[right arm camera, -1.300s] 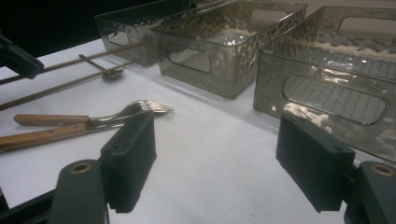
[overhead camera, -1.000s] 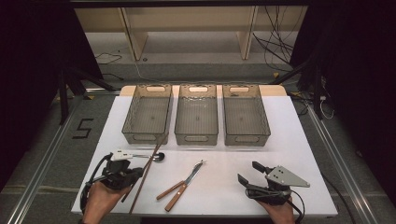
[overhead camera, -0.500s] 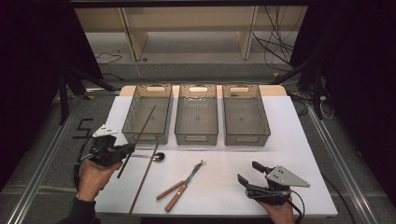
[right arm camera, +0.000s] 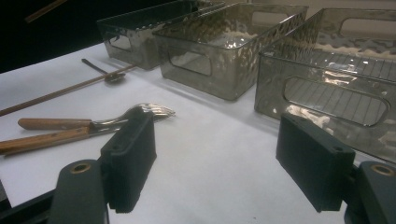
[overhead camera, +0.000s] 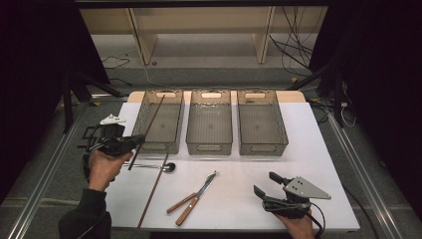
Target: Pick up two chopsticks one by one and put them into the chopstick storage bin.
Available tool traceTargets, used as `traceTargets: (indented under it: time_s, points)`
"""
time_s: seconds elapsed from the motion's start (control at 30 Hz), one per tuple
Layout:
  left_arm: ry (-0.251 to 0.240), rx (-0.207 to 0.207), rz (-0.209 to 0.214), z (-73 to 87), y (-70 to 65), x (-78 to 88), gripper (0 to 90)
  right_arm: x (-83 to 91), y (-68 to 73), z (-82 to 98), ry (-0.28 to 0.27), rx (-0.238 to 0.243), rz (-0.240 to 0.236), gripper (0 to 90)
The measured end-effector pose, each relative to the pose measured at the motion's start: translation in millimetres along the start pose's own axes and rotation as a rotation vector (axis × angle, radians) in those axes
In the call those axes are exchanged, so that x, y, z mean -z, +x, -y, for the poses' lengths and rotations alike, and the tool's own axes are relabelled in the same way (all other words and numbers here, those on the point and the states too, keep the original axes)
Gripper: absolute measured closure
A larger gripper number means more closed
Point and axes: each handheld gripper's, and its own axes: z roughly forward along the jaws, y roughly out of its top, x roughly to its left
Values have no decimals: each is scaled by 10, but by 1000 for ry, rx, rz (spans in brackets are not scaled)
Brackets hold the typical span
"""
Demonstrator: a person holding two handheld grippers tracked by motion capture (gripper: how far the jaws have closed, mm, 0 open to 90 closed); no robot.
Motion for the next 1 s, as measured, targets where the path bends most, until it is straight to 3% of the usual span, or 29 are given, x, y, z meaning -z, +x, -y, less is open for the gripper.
traceTargets:
  time_s: [0.4,0.6,1.0]
  points:
    - [9,6,-7,-292,195,-319,844,3,-8,4,-2,1,-1,289]
    - [42,-34,-34,-414,319,-513,844,5,-11,4,-1,0,0,289]
    - [82,-45,-72,-482,451,-790,844,2,-13,6,0,-2,-4,289]
